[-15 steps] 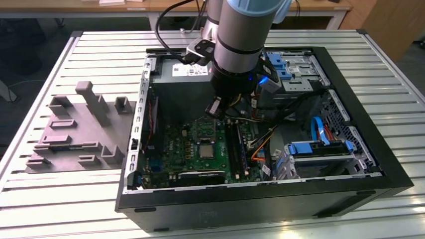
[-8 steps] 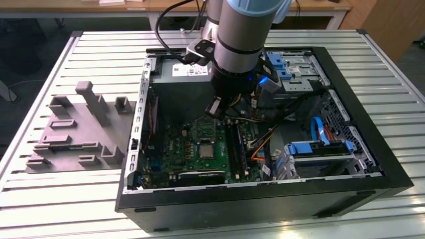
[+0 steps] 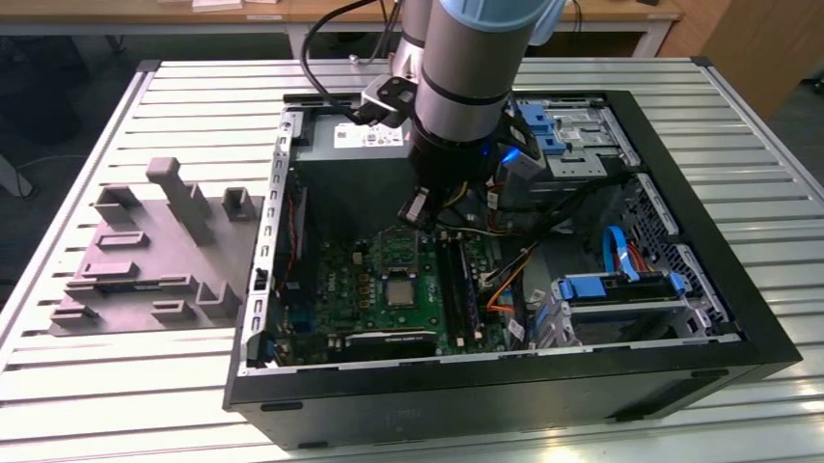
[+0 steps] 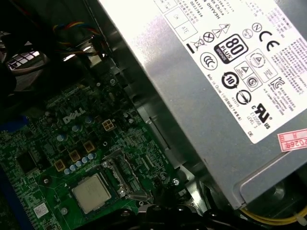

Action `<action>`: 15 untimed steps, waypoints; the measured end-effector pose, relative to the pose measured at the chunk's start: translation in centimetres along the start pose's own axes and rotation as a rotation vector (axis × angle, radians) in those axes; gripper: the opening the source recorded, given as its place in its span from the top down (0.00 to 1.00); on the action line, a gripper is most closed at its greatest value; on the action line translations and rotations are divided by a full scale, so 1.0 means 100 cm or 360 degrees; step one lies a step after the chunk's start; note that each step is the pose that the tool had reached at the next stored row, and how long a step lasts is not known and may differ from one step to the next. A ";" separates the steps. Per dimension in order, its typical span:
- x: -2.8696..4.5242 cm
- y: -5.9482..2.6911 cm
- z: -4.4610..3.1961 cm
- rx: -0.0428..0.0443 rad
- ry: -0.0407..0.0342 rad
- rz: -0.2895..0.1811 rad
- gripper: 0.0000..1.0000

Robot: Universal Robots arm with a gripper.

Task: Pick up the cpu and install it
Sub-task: 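Close the cpu cover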

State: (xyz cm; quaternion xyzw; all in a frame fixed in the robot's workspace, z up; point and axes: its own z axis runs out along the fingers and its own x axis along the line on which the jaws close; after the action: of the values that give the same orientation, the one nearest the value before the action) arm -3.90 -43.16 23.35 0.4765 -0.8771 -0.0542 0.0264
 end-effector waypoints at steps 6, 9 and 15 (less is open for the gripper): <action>0.0002 0.0003 0.0001 -0.0001 0.0014 -0.0115 0.89; 0.0004 0.0007 -0.0010 -0.0001 0.0019 -0.0150 0.89; 0.0003 0.0013 -0.0051 -0.0002 0.0020 -0.0176 0.89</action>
State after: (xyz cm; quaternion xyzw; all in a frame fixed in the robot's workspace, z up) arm -3.98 -43.15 23.87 0.5246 -0.8492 -0.0531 0.0291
